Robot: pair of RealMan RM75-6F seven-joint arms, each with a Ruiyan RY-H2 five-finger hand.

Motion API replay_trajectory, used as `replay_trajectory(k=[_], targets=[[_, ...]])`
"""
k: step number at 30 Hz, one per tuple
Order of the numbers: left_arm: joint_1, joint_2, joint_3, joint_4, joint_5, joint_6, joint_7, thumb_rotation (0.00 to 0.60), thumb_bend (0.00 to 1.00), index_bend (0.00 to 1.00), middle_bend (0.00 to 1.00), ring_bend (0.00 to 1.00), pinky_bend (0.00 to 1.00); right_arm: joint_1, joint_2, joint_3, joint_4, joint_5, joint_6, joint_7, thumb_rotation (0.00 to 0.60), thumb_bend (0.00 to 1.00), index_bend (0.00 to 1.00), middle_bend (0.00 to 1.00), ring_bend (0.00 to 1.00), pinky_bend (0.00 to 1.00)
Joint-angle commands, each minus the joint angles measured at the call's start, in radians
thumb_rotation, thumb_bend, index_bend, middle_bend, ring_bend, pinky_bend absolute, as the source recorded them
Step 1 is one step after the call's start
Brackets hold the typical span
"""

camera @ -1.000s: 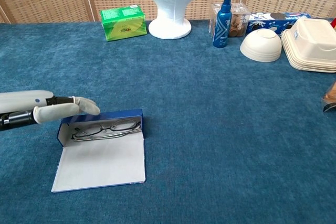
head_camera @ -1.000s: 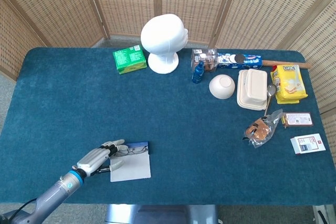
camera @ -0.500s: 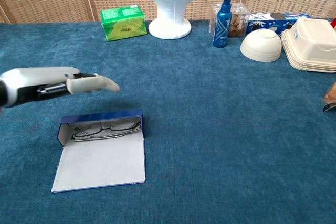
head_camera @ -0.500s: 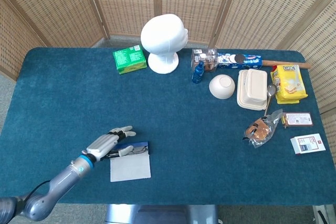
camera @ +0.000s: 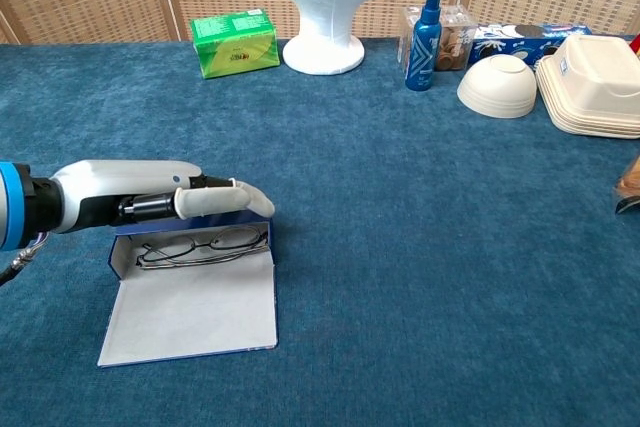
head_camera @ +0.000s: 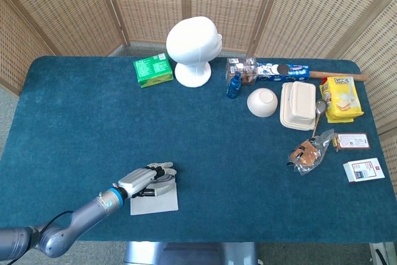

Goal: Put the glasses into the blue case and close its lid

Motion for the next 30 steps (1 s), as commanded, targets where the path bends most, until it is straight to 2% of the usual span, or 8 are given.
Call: replay_trajectory(k=[1, 22, 30], targets=[[0.009, 0.018, 0.015, -0.018, 0.028, -0.001, -0.013, 0.032, 0.23, 0.12, 0.0, 0.0, 0.0, 0.001, 0.0, 0.0, -0.002, -0.002, 0.0, -0.002, 0.568, 0.25, 0.0, 0.12, 0.0, 0.17], [0.082, 0.085, 0.117, -0.088, 0.223, 0.036, -0.098, 0.034, 0.24, 0.12, 0.0, 0.0, 0.0, 0.009, 0.002, -0.004, -0.017, -0.019, 0.004, -0.02, 0.568, 0.25, 0.0, 0.12, 0.0, 0.17], [0.109, 0.112, 0.15, -0.11, 0.253, 0.064, -0.11, 0.035, 0.23, 0.12, 0.0, 0.0, 0.0, 0.008, 0.003, -0.007, -0.018, -0.021, 0.005, -0.018, 0.57, 0.24, 0.0, 0.12, 0.0, 0.17]])
